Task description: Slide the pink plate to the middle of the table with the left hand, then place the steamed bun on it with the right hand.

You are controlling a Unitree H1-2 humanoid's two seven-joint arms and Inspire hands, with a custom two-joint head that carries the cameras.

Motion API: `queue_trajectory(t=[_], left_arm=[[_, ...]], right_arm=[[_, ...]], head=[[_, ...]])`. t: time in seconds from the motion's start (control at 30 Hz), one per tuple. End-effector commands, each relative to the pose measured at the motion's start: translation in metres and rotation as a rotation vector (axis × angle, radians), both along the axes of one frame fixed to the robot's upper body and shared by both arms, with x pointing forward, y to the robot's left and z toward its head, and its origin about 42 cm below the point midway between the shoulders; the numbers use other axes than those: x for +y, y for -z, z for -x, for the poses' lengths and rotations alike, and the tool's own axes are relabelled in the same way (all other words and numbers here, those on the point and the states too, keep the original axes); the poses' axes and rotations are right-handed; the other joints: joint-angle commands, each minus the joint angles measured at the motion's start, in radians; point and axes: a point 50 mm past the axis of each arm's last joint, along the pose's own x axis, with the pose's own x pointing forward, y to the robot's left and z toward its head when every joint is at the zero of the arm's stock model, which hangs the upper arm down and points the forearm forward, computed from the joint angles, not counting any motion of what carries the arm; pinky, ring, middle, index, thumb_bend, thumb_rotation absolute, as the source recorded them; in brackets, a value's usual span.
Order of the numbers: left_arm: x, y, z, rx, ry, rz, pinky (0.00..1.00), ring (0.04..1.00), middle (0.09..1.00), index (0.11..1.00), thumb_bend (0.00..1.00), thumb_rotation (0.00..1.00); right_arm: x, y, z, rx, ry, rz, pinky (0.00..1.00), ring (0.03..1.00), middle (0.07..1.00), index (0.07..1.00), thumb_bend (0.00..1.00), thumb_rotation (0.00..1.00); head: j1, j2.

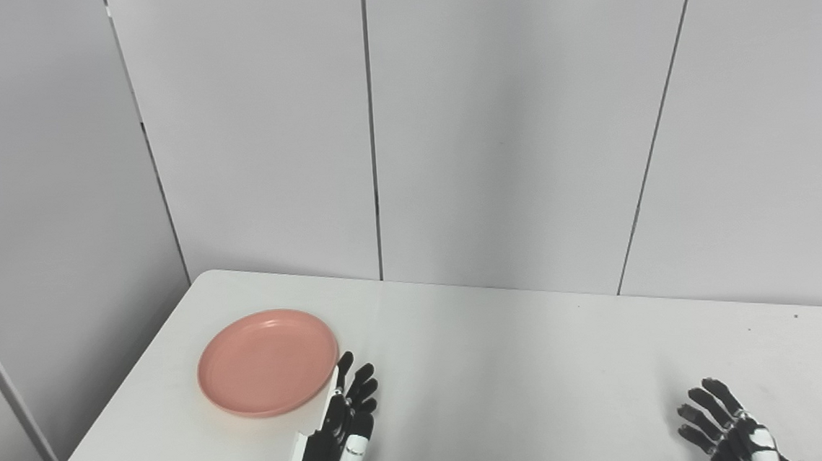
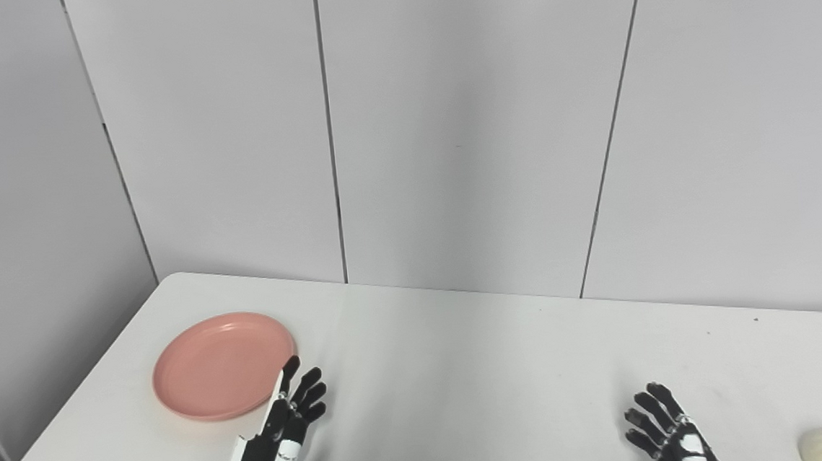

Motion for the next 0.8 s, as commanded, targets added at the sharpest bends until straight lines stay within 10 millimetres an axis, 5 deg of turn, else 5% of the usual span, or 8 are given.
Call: queue_trajectory(t=[0.0, 0.13, 0.3, 0.5, 0.77], left_arm=[[0.004, 0.001, 0.007, -0.066, -0.013, 0.049, 0.82, 0.876, 0.867, 0.977, 0.73, 0.85], [0.012, -0.030, 0.006, -0.131, -0.004, 0.095, 0.82, 0.864, 0.848, 0.895, 0.84, 0.79], [0.024, -0.066, -0.004, -0.181, -0.021, 0.093, 0.80, 0.856, 0.840, 0.853, 0.91, 0.87], [0.066, -0.109, -0.043, -0.282, -0.078, 0.019, 0.80, 0.831, 0.812, 0.856, 0.91, 0.86], [0.123, -0.133, -0.085, -0.300, -0.184, -0.077, 0.75, 0.830, 0.814, 0.843, 0.94, 0.87]], right_arm=[[0.006, 0.018, 0.016, 0.071, -0.007, -0.016, 0.81, 0.833, 0.876, 0.873, 0.85, 0.97], [0.014, 0.014, 0.022, 0.074, -0.016, -0.021, 0.80, 0.825, 0.870, 0.872, 0.82, 0.98], [0.019, 0.011, 0.023, 0.071, -0.008, -0.015, 0.77, 0.807, 0.851, 0.852, 0.80, 0.97], [0.021, 0.009, 0.024, 0.069, 0.000, -0.003, 0.77, 0.804, 0.846, 0.844, 0.79, 0.97], [0.023, 0.005, 0.024, 0.059, 0.003, 0.000, 0.77, 0.808, 0.845, 0.847, 0.75, 0.98]], head=[[-0.016, 0.010], [-0.049, 0.026], [-0.066, 0.041], [-0.076, 0.046], [-0.072, 0.041]])
